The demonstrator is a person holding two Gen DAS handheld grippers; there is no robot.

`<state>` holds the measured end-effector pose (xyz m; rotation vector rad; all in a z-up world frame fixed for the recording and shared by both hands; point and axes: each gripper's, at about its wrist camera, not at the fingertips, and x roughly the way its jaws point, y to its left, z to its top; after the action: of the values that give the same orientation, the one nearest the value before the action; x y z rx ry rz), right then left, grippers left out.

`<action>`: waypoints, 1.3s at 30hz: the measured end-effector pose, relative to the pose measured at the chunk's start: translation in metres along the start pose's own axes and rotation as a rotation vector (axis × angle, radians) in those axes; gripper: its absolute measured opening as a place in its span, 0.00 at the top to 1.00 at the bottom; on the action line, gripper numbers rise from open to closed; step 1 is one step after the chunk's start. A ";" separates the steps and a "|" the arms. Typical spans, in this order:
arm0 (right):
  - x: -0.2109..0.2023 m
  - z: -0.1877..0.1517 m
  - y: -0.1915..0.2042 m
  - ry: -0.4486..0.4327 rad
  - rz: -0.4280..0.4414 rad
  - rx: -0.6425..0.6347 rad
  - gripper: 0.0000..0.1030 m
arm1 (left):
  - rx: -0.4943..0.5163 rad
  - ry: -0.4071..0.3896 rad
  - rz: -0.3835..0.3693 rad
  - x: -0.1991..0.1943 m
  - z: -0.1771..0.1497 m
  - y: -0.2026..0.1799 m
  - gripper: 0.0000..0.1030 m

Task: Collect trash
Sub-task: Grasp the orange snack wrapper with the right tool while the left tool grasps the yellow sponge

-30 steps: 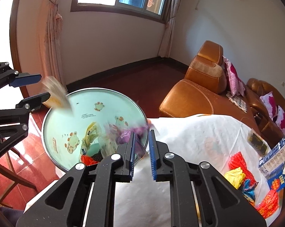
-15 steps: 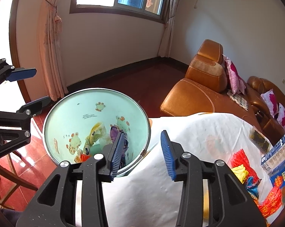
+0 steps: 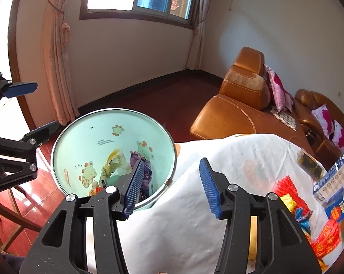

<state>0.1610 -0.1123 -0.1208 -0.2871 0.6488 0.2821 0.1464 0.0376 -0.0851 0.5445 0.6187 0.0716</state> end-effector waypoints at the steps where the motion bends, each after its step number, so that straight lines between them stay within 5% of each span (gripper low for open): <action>1: -0.002 -0.001 -0.002 -0.001 -0.003 0.008 0.50 | 0.000 0.000 -0.001 -0.001 0.000 -0.001 0.30; 13: -0.052 -0.036 -0.056 0.000 -0.094 0.123 0.45 | 0.047 -0.040 -0.088 -0.027 0.011 -0.044 0.29; 30: -0.146 -0.166 -0.204 0.042 -0.353 0.470 0.45 | 0.178 -0.135 -0.317 -0.079 0.055 -0.185 0.29; 39: -0.154 -0.190 -0.225 0.033 -0.346 0.544 0.41 | 0.230 -0.039 -0.385 -0.046 0.076 -0.246 0.28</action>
<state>0.0171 -0.4111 -0.1297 0.1208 0.6709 -0.2328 0.1289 -0.2185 -0.1336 0.6380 0.6889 -0.3758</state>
